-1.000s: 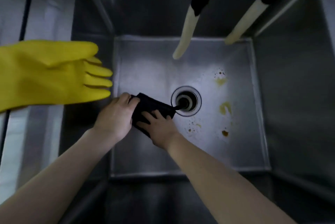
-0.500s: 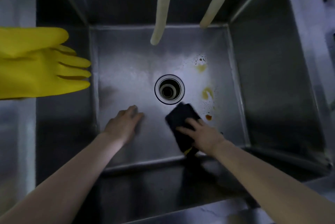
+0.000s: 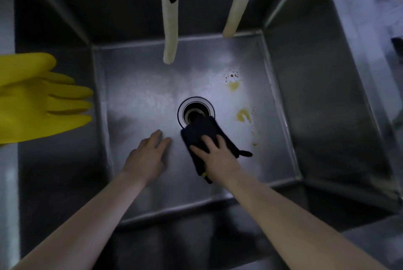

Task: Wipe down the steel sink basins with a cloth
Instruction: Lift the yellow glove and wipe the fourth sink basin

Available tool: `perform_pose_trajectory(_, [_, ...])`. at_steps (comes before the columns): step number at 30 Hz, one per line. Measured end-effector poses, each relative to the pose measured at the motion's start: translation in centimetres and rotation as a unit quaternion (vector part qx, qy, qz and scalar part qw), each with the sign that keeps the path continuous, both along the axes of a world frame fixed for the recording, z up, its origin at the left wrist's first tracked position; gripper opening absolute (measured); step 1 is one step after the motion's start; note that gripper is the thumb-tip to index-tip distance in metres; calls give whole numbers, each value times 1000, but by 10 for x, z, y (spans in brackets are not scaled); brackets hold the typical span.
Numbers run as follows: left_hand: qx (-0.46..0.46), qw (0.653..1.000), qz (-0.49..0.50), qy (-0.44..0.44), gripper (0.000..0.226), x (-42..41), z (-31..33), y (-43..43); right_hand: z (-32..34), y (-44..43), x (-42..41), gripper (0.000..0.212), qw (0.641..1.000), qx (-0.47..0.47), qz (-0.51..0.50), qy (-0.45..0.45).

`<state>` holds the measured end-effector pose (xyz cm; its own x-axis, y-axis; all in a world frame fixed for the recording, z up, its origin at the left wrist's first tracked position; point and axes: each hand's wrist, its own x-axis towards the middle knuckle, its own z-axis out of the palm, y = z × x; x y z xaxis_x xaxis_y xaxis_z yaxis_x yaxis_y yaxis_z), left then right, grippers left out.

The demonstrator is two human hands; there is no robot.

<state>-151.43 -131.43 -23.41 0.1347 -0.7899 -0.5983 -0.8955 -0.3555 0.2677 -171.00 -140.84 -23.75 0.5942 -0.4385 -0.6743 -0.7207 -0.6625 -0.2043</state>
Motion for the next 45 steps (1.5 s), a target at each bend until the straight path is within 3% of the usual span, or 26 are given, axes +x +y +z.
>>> perform_pose_trajectory(4, [-5,1000,13,0,68,-2,-6,5,1,15,20,55,999,10,16,-34])
perform_pose_trajectory(9, [-8,999,-27,28,62,-15,-3,1,8,13,-1,64,999,36,-12,0])
perform_pose_trajectory(16, [-9,996,-77,44,62,-50,5,-21,17,-22,-81,61,970,39,-193,143])
perform_pose_trajectory(22, [-27,999,-37,12,64,-41,4,-49,15,-69,-113,69,926,-11,-357,123])
perform_pose_trajectory(28, [-65,998,5,-17,56,-24,-1,-64,-6,-96,-63,70,955,-88,-281,32])
perform_pose_trajectory(34, [-39,999,-4,-29,60,-21,-12,-64,-21,-82,0,74,981,-71,-172,-49])
perform_pose_trajectory(38, [-33,999,6,-24,57,-23,-13,-65,-23,-51,-23,86,995,-45,-56,-65])
perform_pose_trajectory(41, [-26,999,4,-30,57,-24,-10,-67,-20,-45,-56,87,989,-26,-122,-77])
perform_pose_trajectory(45, [-57,998,10,-11,54,-21,-7,-70,-22,-82,-75,75,949,-103,-292,-58])
